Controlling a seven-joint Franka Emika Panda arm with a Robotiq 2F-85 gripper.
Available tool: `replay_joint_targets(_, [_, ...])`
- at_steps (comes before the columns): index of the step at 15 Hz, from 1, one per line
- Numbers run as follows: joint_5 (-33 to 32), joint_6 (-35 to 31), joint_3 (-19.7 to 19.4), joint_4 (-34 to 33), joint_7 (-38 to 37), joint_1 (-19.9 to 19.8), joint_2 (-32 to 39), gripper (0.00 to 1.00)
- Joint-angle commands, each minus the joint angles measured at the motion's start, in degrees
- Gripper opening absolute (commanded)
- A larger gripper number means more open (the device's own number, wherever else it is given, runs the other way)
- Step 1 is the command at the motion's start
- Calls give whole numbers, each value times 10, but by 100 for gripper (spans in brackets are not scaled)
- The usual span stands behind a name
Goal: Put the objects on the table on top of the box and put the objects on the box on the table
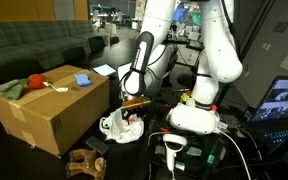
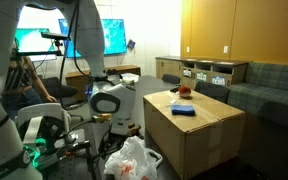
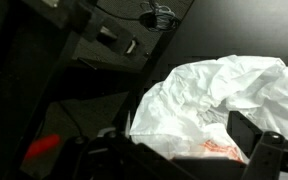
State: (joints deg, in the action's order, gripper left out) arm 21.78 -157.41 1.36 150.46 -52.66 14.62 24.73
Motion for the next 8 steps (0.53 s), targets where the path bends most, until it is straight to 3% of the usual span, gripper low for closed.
replay_joint_targets(1, [16, 8, 32, -1, -5, -18, -12, 100])
replay_joint_targets(8, [72, -17, 99, -19, 23, -53, 25, 100])
